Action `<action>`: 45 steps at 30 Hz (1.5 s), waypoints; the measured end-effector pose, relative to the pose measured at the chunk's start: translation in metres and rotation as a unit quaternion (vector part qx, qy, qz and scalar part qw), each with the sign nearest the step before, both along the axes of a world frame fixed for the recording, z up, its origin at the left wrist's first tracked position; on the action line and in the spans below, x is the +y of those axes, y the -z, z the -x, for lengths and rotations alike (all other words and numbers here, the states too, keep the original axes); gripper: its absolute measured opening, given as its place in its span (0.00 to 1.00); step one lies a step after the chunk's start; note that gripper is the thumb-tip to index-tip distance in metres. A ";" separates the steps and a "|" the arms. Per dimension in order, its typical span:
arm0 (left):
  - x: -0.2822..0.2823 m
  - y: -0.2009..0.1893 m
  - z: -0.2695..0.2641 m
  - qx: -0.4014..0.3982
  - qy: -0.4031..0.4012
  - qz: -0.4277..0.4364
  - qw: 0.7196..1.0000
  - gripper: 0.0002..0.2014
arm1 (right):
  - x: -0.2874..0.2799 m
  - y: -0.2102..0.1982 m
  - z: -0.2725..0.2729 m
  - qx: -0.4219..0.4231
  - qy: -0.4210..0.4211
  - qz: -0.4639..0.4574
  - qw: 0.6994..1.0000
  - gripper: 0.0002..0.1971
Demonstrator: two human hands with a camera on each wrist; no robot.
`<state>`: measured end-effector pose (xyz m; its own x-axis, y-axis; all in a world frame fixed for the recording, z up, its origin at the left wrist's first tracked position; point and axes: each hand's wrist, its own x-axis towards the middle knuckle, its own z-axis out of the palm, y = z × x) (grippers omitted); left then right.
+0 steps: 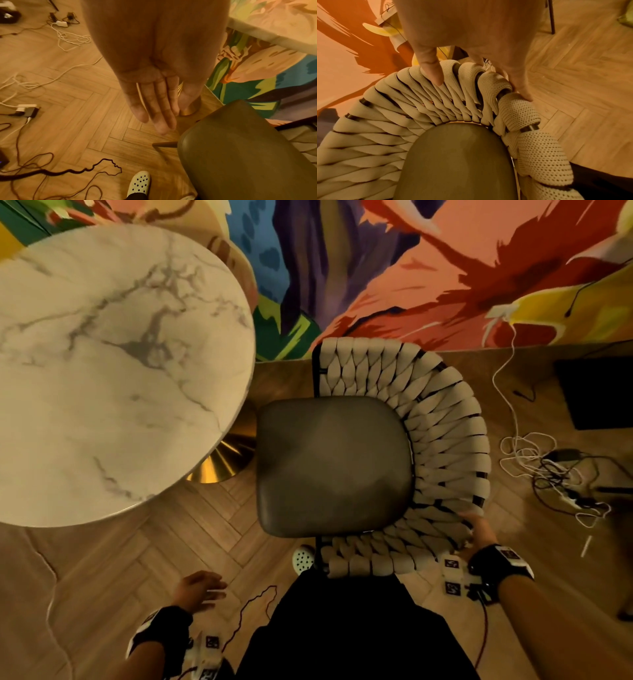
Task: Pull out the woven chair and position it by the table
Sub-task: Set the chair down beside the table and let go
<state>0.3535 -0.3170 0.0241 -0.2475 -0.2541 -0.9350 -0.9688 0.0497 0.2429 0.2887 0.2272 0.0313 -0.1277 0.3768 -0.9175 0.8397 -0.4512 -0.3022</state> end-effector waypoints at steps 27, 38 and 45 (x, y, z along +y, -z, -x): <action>0.081 -0.055 0.115 0.084 -0.017 0.040 0.995 0.09 | -0.048 -0.002 0.228 0.097 -0.066 0.100 0.988 0.31; 0.078 -0.059 0.141 0.029 0.028 0.030 0.999 0.07 | -0.048 0.017 0.234 0.092 -0.159 0.068 0.981 0.29; 0.114 -0.026 0.225 0.018 -0.099 -0.044 0.994 0.07 | -0.039 0.015 0.205 0.024 -0.262 0.038 0.964 0.18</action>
